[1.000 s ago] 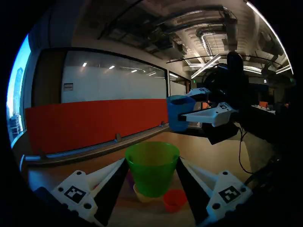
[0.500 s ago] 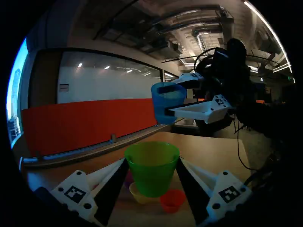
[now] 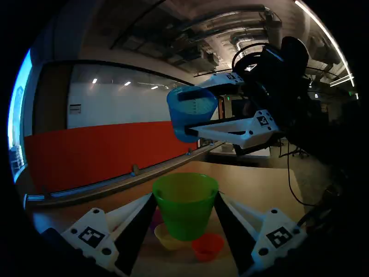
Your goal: Pour water
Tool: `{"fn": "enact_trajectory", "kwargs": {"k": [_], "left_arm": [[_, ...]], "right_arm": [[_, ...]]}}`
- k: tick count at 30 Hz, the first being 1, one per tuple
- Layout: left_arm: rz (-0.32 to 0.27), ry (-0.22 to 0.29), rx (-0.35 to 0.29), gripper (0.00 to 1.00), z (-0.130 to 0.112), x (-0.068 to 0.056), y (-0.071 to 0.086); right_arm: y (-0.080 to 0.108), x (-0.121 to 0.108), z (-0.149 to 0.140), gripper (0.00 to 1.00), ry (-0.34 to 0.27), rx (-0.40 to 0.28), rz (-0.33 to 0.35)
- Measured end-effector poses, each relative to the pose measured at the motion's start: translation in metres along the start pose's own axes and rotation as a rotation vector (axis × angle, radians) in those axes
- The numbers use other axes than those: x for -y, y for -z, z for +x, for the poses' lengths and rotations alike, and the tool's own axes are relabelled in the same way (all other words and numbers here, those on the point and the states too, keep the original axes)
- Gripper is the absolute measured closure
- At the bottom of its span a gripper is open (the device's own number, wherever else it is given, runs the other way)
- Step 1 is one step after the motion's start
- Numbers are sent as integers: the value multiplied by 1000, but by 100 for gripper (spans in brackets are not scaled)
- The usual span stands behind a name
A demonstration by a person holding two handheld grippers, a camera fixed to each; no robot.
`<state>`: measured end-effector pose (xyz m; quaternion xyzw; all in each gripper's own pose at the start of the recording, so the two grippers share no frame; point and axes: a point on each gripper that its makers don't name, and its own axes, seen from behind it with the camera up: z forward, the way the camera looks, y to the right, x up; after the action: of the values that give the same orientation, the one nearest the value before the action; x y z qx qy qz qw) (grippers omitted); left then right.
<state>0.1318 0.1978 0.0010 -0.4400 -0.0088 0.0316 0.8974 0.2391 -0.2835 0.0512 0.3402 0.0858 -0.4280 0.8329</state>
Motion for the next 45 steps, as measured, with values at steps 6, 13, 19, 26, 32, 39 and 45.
{"fn": "enact_trajectory", "kwargs": {"k": [6,13,19,26,32,39,45], "left_arm": [[-4,6,-7,15,3,-2,-2],[-9,3,-5,15,3,-4,-4],[-12,3,-6,15,3,-5,-6],[-19,6,-9,15,4,-7,-6],[-22,1,-7,15,4,-9,-7],[-29,0,-8,15,4,-12,-10],[-28,-3,-5,15,3,-12,-10]], "right_arm": [[-4,-1,4,11,62,6,-9],[-9,-1,8,11,133,11,-16],[-11,-1,9,11,190,18,-23],[-13,-1,8,11,222,29,-29],[-13,-4,8,11,239,30,-38],[-13,-10,9,11,263,29,-49],[-13,-14,10,11,286,26,-60]]}}
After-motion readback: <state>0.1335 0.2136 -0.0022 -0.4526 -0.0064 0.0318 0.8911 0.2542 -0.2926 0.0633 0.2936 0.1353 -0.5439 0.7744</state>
